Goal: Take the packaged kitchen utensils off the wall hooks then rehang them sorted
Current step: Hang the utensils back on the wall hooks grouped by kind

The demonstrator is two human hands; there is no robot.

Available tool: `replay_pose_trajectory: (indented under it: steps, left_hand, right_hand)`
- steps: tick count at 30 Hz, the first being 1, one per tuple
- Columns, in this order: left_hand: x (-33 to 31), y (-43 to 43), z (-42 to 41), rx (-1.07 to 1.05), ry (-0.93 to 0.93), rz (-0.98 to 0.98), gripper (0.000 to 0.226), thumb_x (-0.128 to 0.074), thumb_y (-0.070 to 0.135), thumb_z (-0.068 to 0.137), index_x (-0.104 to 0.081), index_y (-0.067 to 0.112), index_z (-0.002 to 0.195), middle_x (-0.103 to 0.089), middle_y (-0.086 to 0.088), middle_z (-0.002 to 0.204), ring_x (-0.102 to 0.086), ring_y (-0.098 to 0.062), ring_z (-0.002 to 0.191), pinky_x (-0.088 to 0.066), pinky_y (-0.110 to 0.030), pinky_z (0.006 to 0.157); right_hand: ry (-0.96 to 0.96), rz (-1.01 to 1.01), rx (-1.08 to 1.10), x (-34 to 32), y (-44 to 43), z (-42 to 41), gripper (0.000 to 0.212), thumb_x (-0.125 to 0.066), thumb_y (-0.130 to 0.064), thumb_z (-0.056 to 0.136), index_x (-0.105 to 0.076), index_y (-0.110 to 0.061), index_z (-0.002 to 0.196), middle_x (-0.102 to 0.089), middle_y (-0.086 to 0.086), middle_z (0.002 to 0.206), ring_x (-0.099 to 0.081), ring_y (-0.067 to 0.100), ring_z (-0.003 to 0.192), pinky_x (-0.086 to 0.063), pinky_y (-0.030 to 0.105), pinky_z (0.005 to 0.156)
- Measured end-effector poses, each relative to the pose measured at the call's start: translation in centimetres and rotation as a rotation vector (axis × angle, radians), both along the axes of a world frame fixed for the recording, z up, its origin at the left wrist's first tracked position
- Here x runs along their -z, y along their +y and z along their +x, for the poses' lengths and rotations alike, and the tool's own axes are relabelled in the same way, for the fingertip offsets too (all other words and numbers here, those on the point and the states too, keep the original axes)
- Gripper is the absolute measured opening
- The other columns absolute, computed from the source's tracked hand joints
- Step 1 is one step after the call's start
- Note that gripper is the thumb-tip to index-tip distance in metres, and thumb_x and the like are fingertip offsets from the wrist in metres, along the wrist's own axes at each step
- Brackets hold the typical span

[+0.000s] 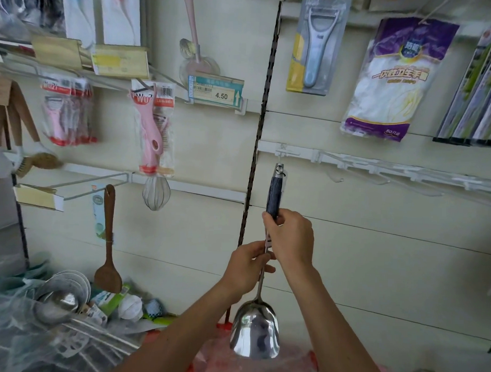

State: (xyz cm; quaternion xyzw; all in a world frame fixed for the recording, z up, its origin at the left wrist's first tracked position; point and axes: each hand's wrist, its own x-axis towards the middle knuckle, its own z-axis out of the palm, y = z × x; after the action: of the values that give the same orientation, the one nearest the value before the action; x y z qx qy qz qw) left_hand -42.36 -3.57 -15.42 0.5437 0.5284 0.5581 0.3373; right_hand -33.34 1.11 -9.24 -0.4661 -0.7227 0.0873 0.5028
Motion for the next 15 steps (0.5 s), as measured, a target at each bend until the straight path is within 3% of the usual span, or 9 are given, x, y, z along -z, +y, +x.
replay_pose_trajectory:
  steps: [4,9,12,15]
  left_hand:
    - [-0.2,2.6,-0.5,-0.026,0.007,0.016,0.027,-0.048,0.006,0.101,-0.067,0.010,0.121,-0.074,-0.006,0.104,-0.073,-0.026,0.087,-0.056,-0.025,0.070]
    - [-0.4,6.9,-0.9,-0.060,0.039,-0.050,0.028,-0.049,0.009,0.100,-0.065,0.014,0.121,-0.073,-0.008,0.104,-0.072,-0.025,0.088,-0.058,-0.042,0.087]
    - [-0.8,7.6,-0.3,-0.065,0.072,-0.096,0.044,-0.057,0.019,0.097,-0.051,0.017,0.141,-0.066,-0.008,0.123,-0.064,-0.016,0.104,-0.051,-0.029,0.088]
    - [-0.6,6.5,0.6,-0.092,0.112,-0.120,0.065,-0.065,0.026,0.092,-0.036,0.019,0.150,-0.050,-0.003,0.144,-0.055,-0.019,0.124,-0.047,-0.029,0.098]
  right_hand:
    - [-0.011,-0.017,-0.002,0.1,2.9,-0.6,0.034,-0.062,-0.040,0.094,-0.067,-0.015,0.072,-0.063,-0.002,0.061,-0.062,0.016,0.055,-0.055,0.037,0.057]
    - [-0.040,-0.019,0.007,0.0,6.9,-1.5,0.035,-0.061,-0.038,0.095,-0.066,-0.012,0.072,-0.063,0.001,0.063,-0.061,0.018,0.055,-0.051,0.032,0.053]
    - [-0.087,-0.029,0.050,-0.6,8.9,-1.9,0.037,-0.060,-0.035,0.096,-0.058,-0.011,0.068,-0.055,0.000,0.060,-0.048,0.015,0.051,-0.030,0.026,0.047]
    - [-0.099,-0.059,0.070,-0.9,10.6,-2.3,0.034,-0.061,-0.032,0.096,-0.056,-0.012,0.068,-0.055,0.000,0.062,-0.048,0.015,0.052,-0.026,0.024,0.045]
